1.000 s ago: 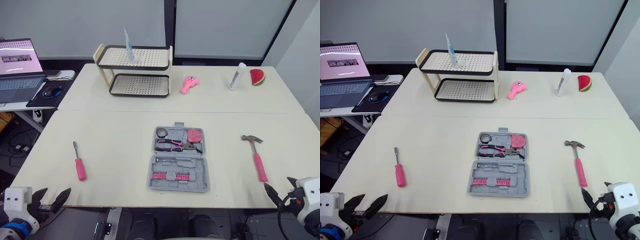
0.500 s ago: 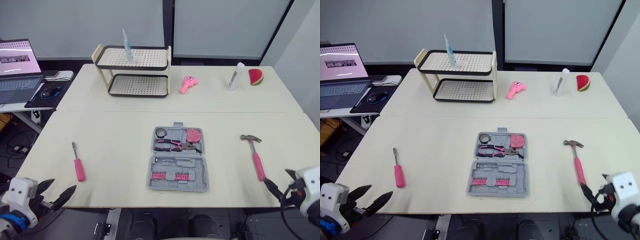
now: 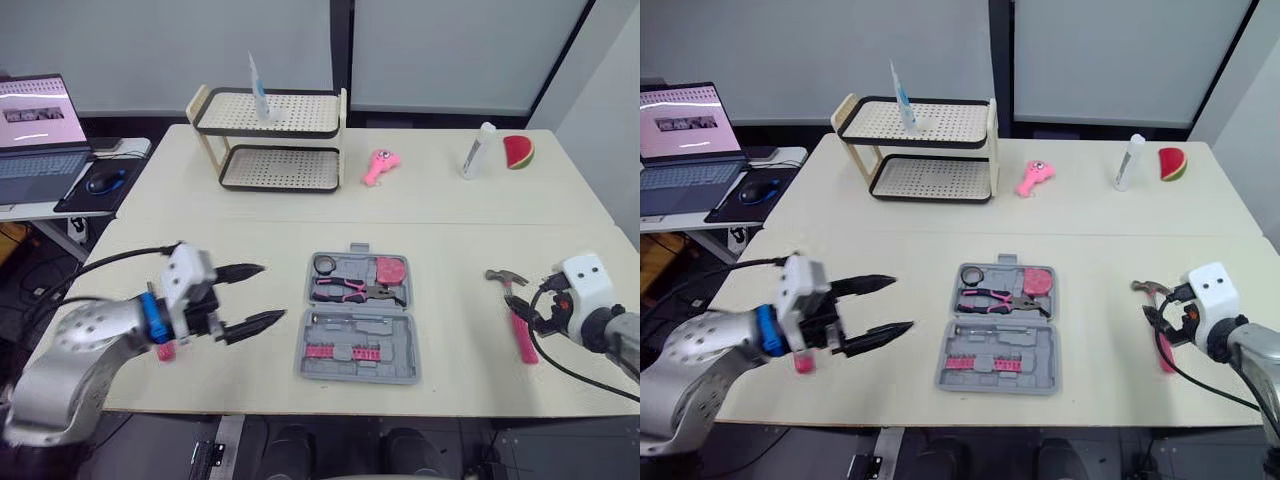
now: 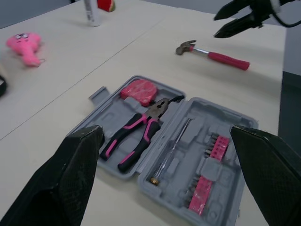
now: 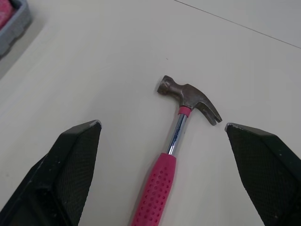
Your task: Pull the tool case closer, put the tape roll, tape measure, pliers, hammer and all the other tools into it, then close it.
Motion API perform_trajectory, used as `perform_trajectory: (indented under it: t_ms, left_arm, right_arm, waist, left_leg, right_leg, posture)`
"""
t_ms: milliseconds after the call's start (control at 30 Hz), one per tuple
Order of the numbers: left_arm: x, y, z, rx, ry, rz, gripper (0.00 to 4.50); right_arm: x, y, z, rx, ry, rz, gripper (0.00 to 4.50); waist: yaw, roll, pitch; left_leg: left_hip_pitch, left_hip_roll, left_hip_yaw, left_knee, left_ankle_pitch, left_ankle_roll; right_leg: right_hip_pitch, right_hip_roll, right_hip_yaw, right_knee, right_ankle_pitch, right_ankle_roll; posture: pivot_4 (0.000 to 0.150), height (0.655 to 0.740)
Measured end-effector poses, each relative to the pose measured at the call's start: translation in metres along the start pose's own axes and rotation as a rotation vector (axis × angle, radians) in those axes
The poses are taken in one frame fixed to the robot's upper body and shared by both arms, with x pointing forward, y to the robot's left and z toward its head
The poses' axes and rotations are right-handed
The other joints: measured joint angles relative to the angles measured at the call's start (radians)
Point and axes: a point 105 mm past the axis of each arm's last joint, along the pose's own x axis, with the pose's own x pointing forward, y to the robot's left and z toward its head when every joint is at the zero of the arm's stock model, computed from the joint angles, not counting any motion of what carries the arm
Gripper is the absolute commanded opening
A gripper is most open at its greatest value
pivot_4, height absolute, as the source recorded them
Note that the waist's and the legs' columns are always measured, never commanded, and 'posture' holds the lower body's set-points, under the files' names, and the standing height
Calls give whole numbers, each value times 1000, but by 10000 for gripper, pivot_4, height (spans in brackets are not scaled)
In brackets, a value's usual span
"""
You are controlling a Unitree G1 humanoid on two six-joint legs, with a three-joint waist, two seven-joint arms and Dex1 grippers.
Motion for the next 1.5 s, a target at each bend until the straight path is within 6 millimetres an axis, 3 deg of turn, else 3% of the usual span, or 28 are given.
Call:
perform_trajectory:
  t_ms: [233, 433, 533, 700, 800, 1267, 1500]
  left_arm:
    - [38, -10, 33, 96, -39, -174, 45000]
    - [48, -16, 25, 74, -21, -218, 45000]
    - [50, -18, 23, 72, -17, -229, 45000]
    - [49, -19, 21, 68, -10, -230, 45000]
    - [50, -21, 21, 69, -10, -227, 45000]
    - [51, -21, 25, 100, -5, -219, 45000]
    - [50, -19, 24, 111, 12, -209, 45000]
  right_arm:
    - [37, -11, -9, 76, 62, -44, 44914]
    - [60, -13, -19, 104, 94, -52, 44914]
    - [70, -11, -19, 121, 88, -56, 39150]
    - [76, -9, -22, 151, 93, -59, 24170]
    - [77, -11, -22, 169, 96, -73, 19998]
    - [74, -6, -26, 190, 76, -98, 5856]
    - [71, -3, -28, 186, 76, -114, 2334]
  waist:
    - [-3, 0, 0]
    - [-5, 1, 1]
    - [-4, 1, 1]
    - [-3, 1, 1]
    - [-3, 1, 1]
    - [-1, 1, 1]
    - [-1, 1, 1]
  left_leg:
    - [-1, 0, 2, 2, 0, 0]
    - [-4, 1, 3, 2, 0, 0]
    - [-4, 1, 2, 2, 0, 0]
    - [-4, 1, 2, 2, 1, -1]
    - [-4, 1, 2, 2, 1, -1]
    - [-4, 0, 2, 3, 0, -1]
    - [-4, 0, 2, 3, 0, 0]
  right_leg:
    - [-1, 1, 0, 1, 0, 1]
    - [-4, 1, 0, 0, 0, 1]
    - [-4, 1, 0, 1, 0, 1]
    - [-3, 1, 0, 1, 0, 1]
    - [-3, 1, 0, 1, 0, 1]
    - [-3, 1, -1, 1, 0, 1]
    - [-3, 1, 0, 1, 0, 1]
  posture:
    - [1500, 7290]
    - [1500, 7290]
    - [1500, 7290]
    - [1500, 7290]
    - [1500, 7290]
    - [1500, 7290]
    - [1500, 7290]
